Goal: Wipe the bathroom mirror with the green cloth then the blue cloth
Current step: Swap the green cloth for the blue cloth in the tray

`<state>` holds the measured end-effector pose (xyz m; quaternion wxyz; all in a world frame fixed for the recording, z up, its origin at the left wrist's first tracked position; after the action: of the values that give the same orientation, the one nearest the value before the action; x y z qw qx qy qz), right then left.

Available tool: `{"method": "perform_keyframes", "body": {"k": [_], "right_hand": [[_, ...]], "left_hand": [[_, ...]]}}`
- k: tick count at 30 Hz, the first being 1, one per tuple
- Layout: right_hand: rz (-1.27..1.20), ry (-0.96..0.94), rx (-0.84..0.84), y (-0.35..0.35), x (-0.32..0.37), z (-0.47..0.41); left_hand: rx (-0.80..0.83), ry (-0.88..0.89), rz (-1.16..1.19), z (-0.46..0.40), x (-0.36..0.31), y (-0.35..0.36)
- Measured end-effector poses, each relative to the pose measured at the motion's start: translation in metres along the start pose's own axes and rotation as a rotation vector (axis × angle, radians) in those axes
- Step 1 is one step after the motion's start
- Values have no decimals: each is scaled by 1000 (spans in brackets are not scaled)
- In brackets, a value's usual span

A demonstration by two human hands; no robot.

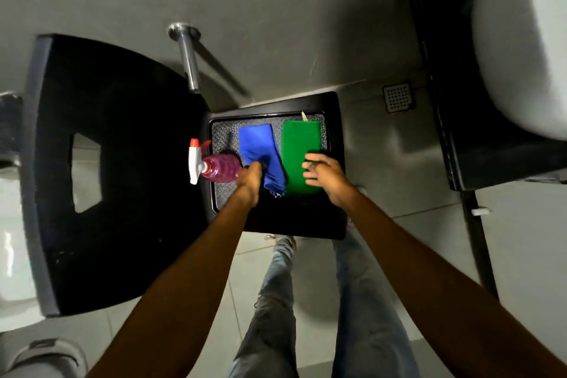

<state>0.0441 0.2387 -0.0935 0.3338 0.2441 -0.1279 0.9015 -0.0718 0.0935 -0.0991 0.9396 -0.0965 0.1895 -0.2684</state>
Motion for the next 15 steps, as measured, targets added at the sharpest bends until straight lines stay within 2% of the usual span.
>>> {"method": "perform_keyframes", "body": {"k": [5,7,8,9,11,12,15], "right_hand": [[-348,289,28,-4,28,70],[-552,291,6,-7,53,100],[-633,228,33,-8,73,116],[-662,117,54,-14,93,133],[-790,-36,172,-21,138,152],[-791,-105,202,-23,165,168],[-803,-472,-68,-64,251,189]], "left_hand": [[243,81,320,110,-74,19],[373,81,368,161,-96,27],[431,87,330,186,-105,32],[474,114,249,207,-111,34],[489,269,-81,255,-135,34],[415,433,-297,277,-152,33],[23,991,-747,350,-217,26]]}}
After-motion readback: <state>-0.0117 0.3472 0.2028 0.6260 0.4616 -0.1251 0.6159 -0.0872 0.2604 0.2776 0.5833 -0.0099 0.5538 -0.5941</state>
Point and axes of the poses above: each hand's wrist, its own z-axis away from the middle knuckle, its own y-axis out of the palm, x = y × z, the point moved 4 cm from there along -z, towards the middle knuckle, and after that the axes turned 3 degrees about -y, right-handed, at the moved point
